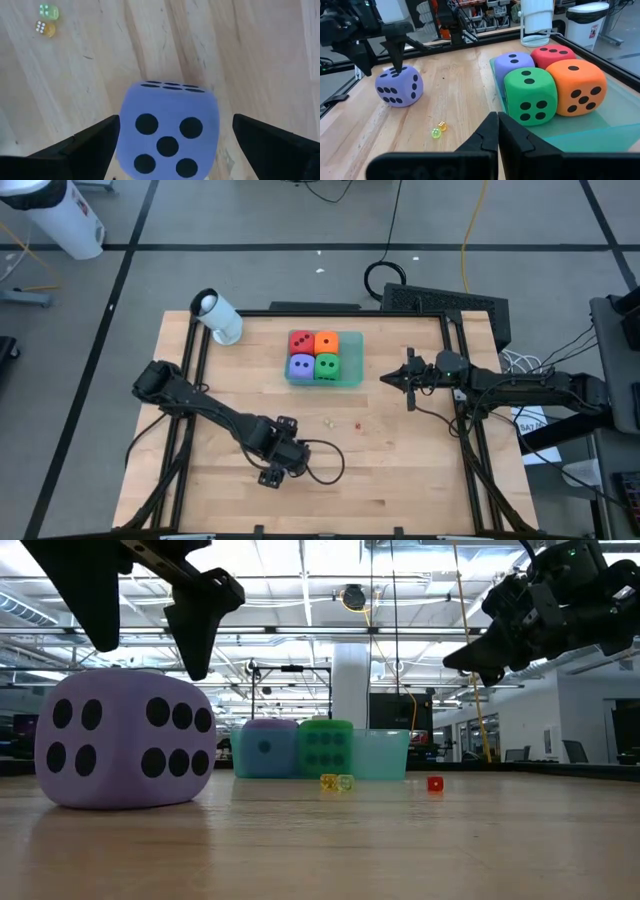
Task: Pick & Place Dice
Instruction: Put the large purple dice into the light blue bin
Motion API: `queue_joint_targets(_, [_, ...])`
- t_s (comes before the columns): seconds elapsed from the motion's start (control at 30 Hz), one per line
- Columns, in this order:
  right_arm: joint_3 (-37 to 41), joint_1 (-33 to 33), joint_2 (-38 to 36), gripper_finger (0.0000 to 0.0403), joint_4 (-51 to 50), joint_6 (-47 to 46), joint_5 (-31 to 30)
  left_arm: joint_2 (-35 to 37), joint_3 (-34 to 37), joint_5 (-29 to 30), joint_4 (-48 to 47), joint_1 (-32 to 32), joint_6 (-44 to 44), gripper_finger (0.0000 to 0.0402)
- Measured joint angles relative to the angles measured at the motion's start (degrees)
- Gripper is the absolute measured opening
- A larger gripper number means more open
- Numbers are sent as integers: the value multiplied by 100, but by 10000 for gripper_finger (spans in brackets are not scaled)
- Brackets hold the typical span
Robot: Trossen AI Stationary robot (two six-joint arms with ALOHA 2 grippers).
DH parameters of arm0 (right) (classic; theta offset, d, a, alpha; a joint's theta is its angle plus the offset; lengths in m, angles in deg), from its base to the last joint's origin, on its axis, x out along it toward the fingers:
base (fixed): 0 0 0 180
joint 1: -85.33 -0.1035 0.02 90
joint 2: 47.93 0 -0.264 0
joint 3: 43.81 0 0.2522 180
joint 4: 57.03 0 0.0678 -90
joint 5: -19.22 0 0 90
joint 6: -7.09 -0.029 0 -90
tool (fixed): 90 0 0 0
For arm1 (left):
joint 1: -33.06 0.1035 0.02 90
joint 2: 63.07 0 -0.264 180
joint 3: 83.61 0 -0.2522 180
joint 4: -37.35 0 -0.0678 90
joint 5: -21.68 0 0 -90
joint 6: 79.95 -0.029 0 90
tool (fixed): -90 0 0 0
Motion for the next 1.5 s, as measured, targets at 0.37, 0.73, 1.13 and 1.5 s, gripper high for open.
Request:
queue_joint_targets(0.37, [0, 0, 0, 0, -43, -5, -9, 31, 35, -94, -458, 96, -94, 400])
queue_joint_targets(0.73, [0, 0, 0, 0, -49, -38, -13, 64, 720, -478, 116, 183, -196, 400])
queue_joint_targets(1.13, [2, 1, 0, 0, -82, -8, -18, 48, 914, -430, 801, 214, -328, 400])
queue_joint_targets(1.5, [95, 2, 0, 0, -106, -7, -19, 121, 406, 5, 775, 585, -1259, 399])
